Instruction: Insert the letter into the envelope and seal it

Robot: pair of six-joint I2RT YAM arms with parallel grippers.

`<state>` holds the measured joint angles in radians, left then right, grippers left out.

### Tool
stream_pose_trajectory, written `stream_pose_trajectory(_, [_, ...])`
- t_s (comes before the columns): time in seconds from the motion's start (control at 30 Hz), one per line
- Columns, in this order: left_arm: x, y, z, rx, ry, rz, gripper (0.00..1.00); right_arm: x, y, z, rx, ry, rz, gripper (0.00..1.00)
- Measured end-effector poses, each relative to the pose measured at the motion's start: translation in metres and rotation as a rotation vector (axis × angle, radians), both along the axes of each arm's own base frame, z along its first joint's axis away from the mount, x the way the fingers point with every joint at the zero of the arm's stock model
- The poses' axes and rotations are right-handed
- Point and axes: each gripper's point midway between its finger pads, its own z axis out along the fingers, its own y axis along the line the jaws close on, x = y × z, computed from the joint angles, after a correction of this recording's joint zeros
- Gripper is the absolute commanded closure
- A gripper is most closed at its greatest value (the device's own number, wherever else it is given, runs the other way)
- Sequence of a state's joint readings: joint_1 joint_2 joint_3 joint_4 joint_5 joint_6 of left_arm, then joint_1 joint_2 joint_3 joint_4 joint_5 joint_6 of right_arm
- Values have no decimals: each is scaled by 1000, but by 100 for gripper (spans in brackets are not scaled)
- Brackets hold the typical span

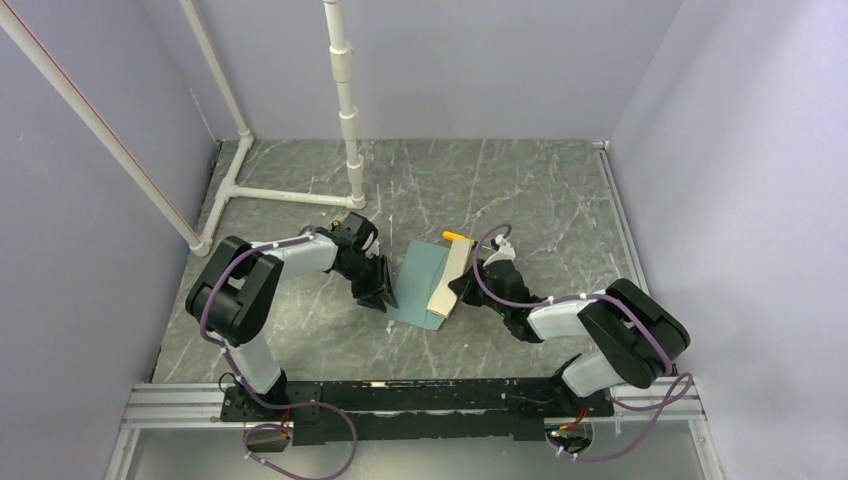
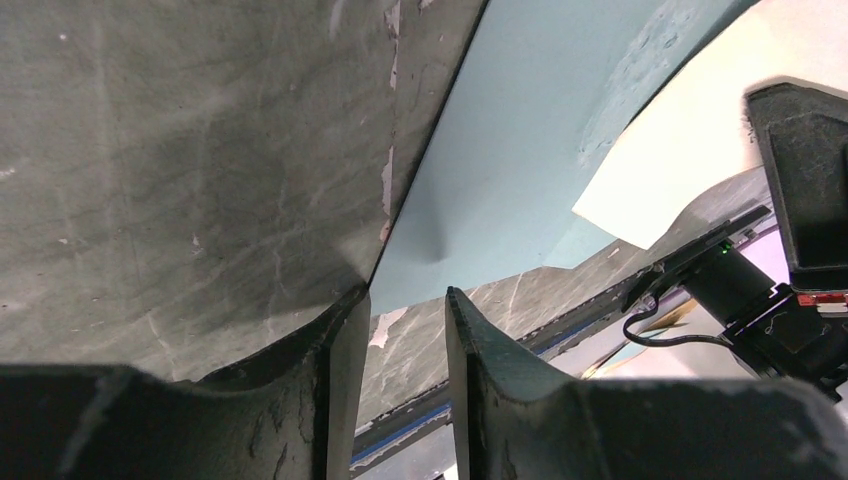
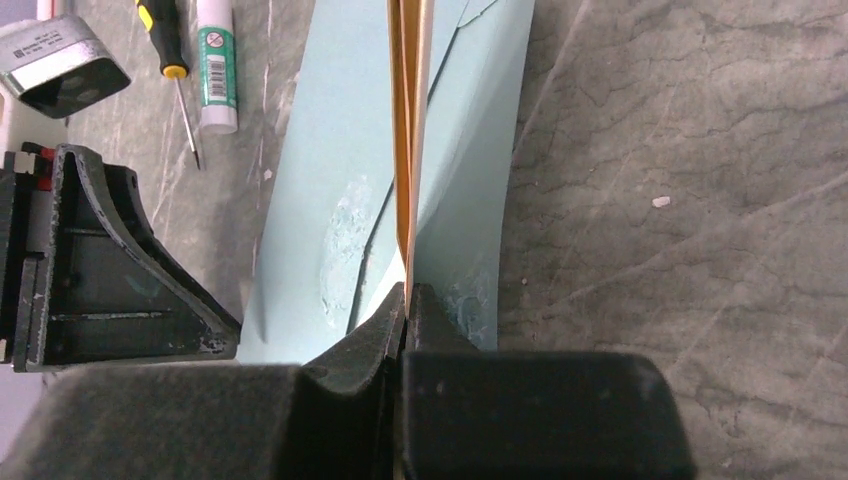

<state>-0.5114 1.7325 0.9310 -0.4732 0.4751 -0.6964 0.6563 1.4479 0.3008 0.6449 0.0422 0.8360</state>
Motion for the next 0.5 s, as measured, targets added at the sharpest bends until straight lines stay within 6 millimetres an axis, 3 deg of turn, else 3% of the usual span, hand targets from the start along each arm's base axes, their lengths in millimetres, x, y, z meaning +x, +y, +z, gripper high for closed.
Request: stream_pose_trajectory(0.5, [-4,-2,-3,-4,13,11,68,-2,10,-1,177,110,-95,100])
